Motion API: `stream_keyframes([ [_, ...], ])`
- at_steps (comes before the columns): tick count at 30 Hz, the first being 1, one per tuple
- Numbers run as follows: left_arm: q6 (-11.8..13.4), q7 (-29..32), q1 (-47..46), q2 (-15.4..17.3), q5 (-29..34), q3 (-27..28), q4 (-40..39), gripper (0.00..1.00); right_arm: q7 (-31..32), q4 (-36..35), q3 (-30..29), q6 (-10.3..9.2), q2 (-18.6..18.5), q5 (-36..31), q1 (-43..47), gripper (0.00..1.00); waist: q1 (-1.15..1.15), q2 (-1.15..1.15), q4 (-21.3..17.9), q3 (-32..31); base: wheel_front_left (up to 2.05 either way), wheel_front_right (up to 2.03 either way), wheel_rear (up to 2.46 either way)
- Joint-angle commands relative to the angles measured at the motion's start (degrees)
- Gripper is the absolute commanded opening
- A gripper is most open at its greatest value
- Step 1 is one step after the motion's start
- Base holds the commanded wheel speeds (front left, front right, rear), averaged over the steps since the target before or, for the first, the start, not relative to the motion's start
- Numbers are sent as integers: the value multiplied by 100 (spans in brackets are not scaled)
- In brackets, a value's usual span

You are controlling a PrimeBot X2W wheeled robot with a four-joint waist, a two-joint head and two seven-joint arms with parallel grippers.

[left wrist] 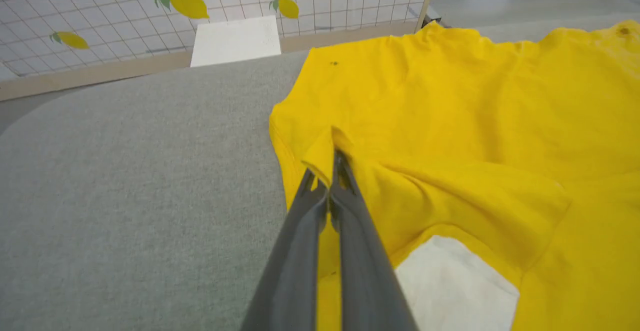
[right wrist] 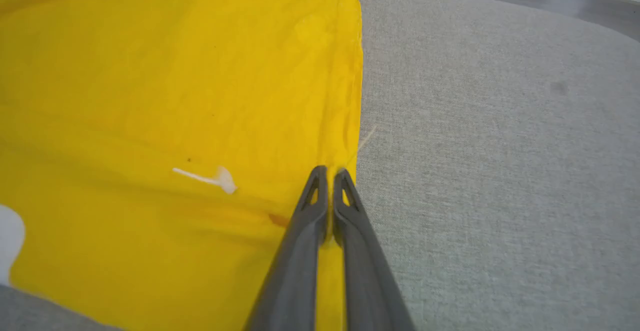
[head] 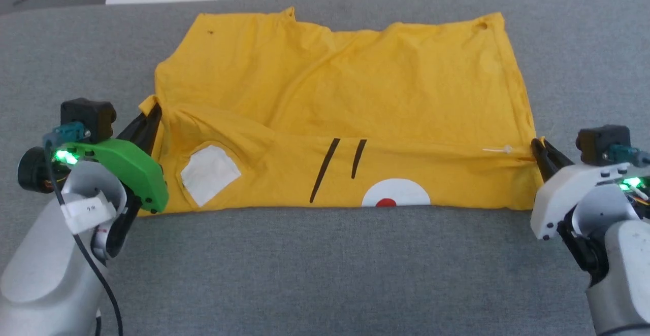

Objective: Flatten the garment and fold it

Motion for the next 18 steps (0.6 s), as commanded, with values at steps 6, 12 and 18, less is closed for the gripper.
stream_keyframes([
  [6,-223,1212,-166,112,-485,-219,587,0,705,402,90,-10,-14,150,-484,0,0,0,-105,409,0,0,0],
  [12,-130,1886,8,103,-991,-114,630,45,1536,569,16,-10,83,317,-656,12,0,0,-126,390,0,0,0],
  [18,215,421,239,-8,-552,118,328,100,1272,267,-117,-10,139,457,-449,100,0,0,-66,80,0,0,0],
])
